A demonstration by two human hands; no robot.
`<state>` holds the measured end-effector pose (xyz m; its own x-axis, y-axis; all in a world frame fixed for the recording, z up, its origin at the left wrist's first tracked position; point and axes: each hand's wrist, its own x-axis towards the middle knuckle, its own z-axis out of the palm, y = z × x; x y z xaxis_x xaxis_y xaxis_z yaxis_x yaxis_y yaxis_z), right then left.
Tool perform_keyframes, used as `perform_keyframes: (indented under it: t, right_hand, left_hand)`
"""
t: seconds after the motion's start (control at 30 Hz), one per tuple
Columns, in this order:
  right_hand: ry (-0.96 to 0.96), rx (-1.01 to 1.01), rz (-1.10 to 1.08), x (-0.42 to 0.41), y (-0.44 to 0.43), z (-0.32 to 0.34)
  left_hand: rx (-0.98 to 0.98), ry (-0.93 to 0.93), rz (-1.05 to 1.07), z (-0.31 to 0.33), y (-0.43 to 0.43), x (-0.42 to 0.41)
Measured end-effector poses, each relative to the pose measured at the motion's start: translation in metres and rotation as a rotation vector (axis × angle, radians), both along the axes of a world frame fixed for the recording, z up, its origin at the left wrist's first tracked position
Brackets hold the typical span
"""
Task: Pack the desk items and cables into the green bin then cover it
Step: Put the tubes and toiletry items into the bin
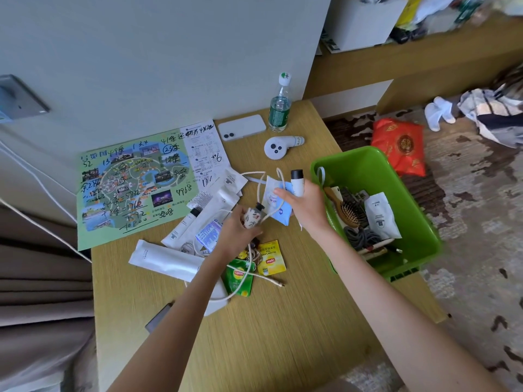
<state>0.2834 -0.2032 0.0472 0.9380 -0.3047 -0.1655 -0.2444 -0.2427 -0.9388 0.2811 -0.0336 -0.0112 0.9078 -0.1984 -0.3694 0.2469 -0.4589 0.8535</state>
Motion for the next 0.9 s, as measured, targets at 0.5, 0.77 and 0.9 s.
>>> perform_keyframes:
  t: [0.5,0.77,0.9]
  right_hand:
    - [-0.106,0.432,-0.285,-0.016,0.007,0.039]
    - [0.015,0.554,-0.124,-0.021,0.022,0.026]
    - [0.111,0.382,0.080,-0.013,0.014,0.015]
  left_hand:
    - [-0.540,0.241,0.449,0.034,-0.002,0.009]
    - [-0.827,0.275,0.313,0.075,-0.021,0.019]
    - [-0.694,0.192,0.436,0.073,-0.011,0.029]
